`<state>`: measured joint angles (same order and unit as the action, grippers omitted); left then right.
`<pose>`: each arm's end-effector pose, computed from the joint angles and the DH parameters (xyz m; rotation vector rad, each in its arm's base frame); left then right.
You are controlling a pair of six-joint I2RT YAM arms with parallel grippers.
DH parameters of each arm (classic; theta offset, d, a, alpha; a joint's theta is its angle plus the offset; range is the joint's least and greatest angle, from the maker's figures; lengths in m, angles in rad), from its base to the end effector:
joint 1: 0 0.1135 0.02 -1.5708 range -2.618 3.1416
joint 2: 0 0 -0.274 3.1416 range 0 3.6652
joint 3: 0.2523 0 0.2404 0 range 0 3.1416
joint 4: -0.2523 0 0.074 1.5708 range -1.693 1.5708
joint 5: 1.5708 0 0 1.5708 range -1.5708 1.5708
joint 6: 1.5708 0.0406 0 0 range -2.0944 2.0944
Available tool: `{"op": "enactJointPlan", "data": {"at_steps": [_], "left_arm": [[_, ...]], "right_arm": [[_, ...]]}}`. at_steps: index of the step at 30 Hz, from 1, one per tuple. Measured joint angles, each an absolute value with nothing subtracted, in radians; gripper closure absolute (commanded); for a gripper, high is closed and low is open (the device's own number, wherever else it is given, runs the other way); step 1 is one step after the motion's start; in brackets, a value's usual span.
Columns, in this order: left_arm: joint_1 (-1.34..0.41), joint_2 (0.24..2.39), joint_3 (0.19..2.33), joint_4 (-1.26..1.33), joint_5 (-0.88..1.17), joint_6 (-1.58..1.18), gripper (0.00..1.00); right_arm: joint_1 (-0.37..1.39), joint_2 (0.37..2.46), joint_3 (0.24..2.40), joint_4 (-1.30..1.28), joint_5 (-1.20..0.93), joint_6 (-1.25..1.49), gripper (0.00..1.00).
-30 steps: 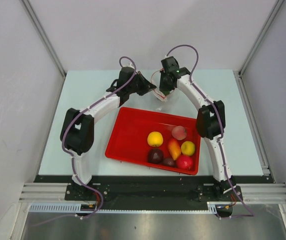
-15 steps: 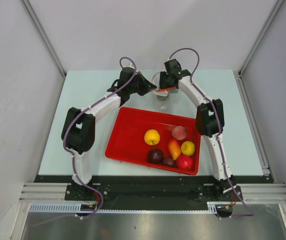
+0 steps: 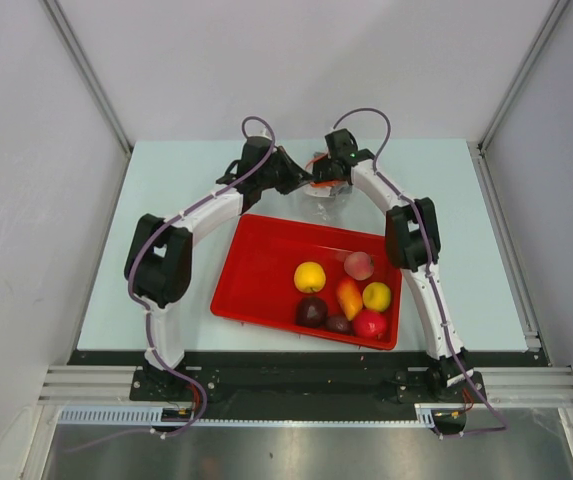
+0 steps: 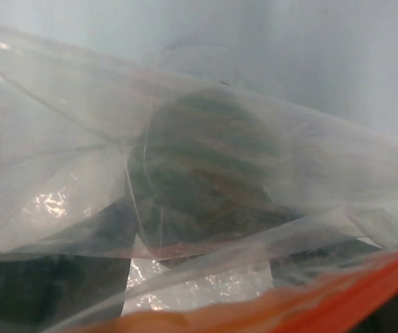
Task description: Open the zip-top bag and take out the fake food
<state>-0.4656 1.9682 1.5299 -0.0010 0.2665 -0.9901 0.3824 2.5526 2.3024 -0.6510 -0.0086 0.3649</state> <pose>0.4105 -0.2182 0.2736 -0.3889 2.1703 -1.1479 0.5188 0.2090 0.1764 -0.0256 2.5014 0.3277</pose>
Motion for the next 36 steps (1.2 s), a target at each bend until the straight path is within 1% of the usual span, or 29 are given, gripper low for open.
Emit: {"op": "enactJointPlan", "data": {"at_steps": [3, 5, 6, 8, 9, 11, 17, 18, 20, 24, 27, 31, 33, 36], "left_arm": [[-0.466, 1.97, 1.53, -0.004, 0.268, -0.986, 1.0], [-0.466, 1.971, 1.53, -0.003, 0.268, -0.986, 1.0], [-0.466, 1.971, 1.53, -0.003, 0.269, -0.986, 1.0], [-0.466, 1.972, 1.53, -0.003, 0.269, -0.987, 1.0], [-0.466, 1.972, 1.53, -0.003, 0.269, -0.987, 1.0], [-0.466, 1.973, 1.53, -0.003, 0.269, -0.987, 1.0], [-0.465, 1.977, 1.53, -0.003, 0.269, -0.987, 1.0], [-0.465, 1.977, 1.53, -0.003, 0.269, -0.987, 1.0], [-0.465, 1.977, 1.53, -0.002, 0.269, -0.987, 1.0], [-0.465, 1.977, 1.53, -0.002, 0.273, -0.987, 1.0], [-0.465, 1.977, 1.529, 0.006, 0.278, -0.987, 1.0], [-0.463, 1.977, 1.519, 0.028, 0.288, -0.986, 1.0], [-0.462, 1.977, 1.518, 0.036, 0.294, -0.986, 1.0], [-0.459, 1.977, 1.518, 0.035, 0.3, -0.986, 1.0]], "right_arm": [[0.381, 2.553, 2.304, -0.643, -0.008, 0.361, 0.51], [0.381, 2.553, 2.304, -0.636, -0.006, 0.356, 0.55], [0.381, 2.553, 2.304, -0.633, -0.004, 0.355, 0.61], [0.381, 2.553, 2.304, -0.629, 0.003, 0.339, 0.65], [0.382, 2.552, 2.304, -0.628, 0.006, 0.335, 0.69], [0.384, 2.55, 2.304, -0.631, 0.016, 0.327, 0.72], [0.387, 2.524, 2.325, -0.7, 0.024, 0.325, 0.73], [0.386, 2.518, 2.336, -0.716, 0.018, 0.328, 0.77], [0.385, 2.498, 2.344, -0.749, 0.001, 0.337, 0.82], [0.377, 2.431, 2.344, -0.825, -0.062, 0.364, 0.83], [0.356, 2.387, 2.347, -0.868, -0.147, 0.401, 0.83], [0.321, 2.349, 2.352, -0.924, -0.257, 0.442, 0.77], [0.315, 2.34, 2.352, -0.96, -0.304, 0.448, 0.71], [0.314, 2.331, 2.349, -1.01, -0.343, 0.444, 0.68]]}}
